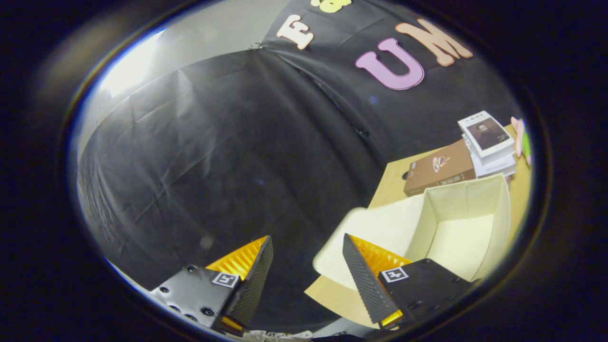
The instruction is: Open the storage box then place both shoes into the box .Put the left shoe in first, then the right shoe, with the right side of both shoes facing outward in a uniform manner.
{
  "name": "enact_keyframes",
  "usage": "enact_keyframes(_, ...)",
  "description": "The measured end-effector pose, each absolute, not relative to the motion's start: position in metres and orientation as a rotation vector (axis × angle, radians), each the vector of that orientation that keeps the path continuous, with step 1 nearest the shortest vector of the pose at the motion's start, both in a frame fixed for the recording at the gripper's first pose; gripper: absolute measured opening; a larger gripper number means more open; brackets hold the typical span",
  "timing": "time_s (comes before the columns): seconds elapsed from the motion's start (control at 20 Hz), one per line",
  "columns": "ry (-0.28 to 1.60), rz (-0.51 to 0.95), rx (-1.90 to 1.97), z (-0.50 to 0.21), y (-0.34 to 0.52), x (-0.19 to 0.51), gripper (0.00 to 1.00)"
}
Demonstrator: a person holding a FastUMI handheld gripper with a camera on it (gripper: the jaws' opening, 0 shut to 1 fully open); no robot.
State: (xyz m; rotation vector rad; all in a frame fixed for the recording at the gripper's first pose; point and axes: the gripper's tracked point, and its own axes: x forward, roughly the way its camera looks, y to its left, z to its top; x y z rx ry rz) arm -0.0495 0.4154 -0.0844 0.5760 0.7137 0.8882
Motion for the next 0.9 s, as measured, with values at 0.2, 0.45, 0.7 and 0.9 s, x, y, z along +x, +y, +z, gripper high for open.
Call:
enact_keyframes(0.2,0.638,0.827,0.469,-0.086,0.37,-0.045,0.97)
enact_keyframes(0.45,0.579,0.716,0.363,-0.098,0.296,-0.03,0.97)
enact_keyframes(0.7,0.547,0.587,0.247,-0.117,0.216,-0.017,0.97)
enact_keyframes(0.9,0.54,0.5,0.171,-0.133,0.157,-0.008,0.97)
